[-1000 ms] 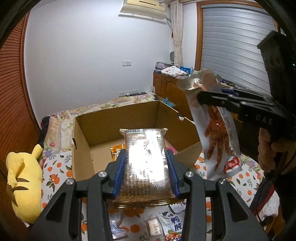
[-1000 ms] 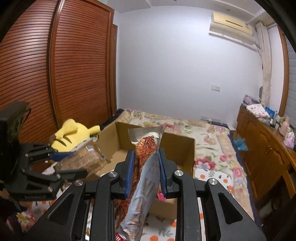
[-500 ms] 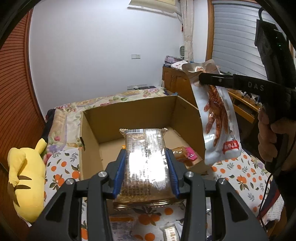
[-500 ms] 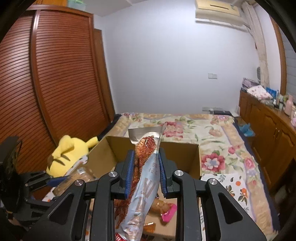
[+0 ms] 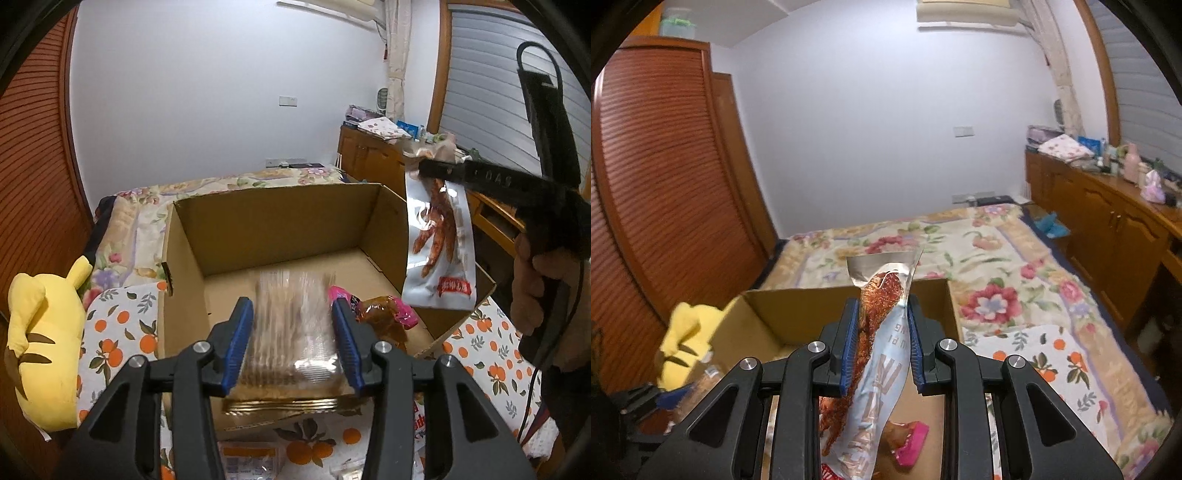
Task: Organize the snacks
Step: 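Carry both packets over the box and open both tools to drop them inside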
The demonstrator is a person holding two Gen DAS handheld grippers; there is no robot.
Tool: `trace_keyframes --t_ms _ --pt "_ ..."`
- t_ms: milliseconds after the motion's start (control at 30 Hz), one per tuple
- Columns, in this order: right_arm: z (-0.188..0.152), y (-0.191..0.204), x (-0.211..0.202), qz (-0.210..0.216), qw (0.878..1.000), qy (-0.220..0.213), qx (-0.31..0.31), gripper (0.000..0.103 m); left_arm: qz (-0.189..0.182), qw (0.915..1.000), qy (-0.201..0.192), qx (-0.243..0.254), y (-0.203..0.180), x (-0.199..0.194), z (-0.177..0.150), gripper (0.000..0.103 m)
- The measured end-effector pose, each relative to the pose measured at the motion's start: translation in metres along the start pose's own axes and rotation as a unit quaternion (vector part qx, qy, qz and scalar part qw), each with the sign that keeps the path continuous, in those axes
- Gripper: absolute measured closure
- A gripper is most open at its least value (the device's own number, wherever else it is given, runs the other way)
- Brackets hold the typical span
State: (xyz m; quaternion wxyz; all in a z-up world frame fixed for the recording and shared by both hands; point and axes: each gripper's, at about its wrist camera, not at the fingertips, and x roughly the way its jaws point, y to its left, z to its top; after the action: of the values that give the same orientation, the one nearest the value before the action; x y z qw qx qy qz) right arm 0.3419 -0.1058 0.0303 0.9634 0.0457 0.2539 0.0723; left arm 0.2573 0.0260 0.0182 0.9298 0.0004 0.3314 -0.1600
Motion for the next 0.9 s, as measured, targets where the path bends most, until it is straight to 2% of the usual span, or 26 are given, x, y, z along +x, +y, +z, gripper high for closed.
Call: trace_keyframes --t_ms 500,900 --pt "-0.034 0.010 0.020 -0.016 0.999 0.031 -0.014 0.082 -0.002 0.9998 -0.014 0.014 -0.005 -0.018 -0.011 0.055" --pt "-0.065 0.027 0.013 0.016 0.996 0.056 -0.063 0.082 -0.018 0.9994 -0.020 0.023 -0.019 -0.036 -0.023 0.055"
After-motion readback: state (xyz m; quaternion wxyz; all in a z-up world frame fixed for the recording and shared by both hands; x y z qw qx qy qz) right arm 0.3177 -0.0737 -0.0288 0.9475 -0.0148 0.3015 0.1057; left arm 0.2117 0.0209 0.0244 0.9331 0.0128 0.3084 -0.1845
